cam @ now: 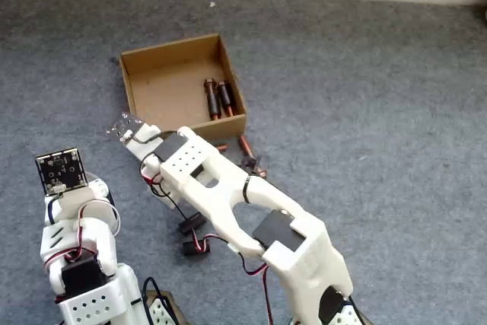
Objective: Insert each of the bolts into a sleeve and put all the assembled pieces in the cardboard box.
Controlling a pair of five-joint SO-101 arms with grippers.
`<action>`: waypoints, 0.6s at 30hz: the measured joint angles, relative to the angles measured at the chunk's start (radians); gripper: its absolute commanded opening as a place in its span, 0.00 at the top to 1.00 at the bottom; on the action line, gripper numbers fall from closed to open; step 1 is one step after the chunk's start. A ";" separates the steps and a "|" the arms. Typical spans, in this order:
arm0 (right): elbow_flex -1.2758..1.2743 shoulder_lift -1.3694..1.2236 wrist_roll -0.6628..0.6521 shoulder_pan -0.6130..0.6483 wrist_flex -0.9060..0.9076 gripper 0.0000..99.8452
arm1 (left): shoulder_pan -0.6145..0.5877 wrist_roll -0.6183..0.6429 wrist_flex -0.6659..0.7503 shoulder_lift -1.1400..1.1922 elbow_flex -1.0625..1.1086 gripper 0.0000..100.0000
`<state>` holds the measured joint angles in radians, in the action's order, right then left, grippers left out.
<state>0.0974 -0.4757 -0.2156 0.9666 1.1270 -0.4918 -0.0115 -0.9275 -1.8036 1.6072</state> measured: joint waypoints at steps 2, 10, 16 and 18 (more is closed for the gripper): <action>0.002 0.000 0.000 0.000 0.000 0.84 | 0.000 0.000 0.000 0.000 0.000 0.99; 0.124 -0.002 0.000 -0.015 0.051 0.84 | 0.000 0.000 0.000 0.000 0.000 0.99; 0.153 -0.043 0.000 -0.038 0.026 0.84 | 0.000 0.000 0.000 0.000 0.000 0.99; 0.153 -0.072 0.000 -0.037 0.023 0.84 | 0.000 0.000 0.000 0.000 0.000 0.99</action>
<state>0.2509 -0.5478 -0.2156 0.9298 1.1500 -0.4918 -0.0115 -0.9275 -1.8036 1.6072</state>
